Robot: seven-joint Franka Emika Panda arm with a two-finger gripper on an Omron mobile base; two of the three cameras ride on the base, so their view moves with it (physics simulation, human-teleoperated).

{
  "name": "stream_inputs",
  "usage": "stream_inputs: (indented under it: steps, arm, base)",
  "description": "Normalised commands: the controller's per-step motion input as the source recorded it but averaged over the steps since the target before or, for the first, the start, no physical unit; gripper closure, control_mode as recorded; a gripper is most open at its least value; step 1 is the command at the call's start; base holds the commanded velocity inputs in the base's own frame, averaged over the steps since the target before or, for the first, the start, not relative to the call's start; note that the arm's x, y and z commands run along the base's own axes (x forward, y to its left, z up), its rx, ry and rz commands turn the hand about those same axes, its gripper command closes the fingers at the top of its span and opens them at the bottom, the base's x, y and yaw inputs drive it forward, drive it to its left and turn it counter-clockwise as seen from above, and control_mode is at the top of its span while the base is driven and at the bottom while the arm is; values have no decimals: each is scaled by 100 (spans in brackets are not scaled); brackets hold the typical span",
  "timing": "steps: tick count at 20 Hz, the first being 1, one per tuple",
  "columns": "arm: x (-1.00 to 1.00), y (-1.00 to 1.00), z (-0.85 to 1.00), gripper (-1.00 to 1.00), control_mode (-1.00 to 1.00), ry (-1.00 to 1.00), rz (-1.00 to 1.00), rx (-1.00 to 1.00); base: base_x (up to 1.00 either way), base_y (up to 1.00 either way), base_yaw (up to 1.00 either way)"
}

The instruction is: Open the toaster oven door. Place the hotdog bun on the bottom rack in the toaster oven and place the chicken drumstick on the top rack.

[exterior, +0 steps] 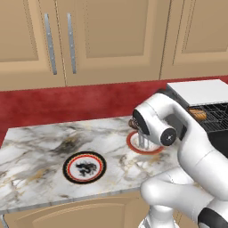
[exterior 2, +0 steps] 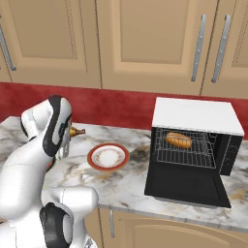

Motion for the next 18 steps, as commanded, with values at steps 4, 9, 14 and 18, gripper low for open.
stream_inputs:
  steps: [4, 9, 14, 18]
  arm:
    - [-29, -10, 53, 100, -100, 35, -40, 33]
    - [-36, -13, 56, 100, -100, 30, -26, 35]
    - [-43, -12, 57, 100, -100, 25, -15, 40]
    - [-44, -15, 54, 100, -100, 28, -16, 41]
  base:
    - [0, 0, 0]
    - [0, 0, 0]
    - [0, 0, 0]
    - [0, 0, 0]
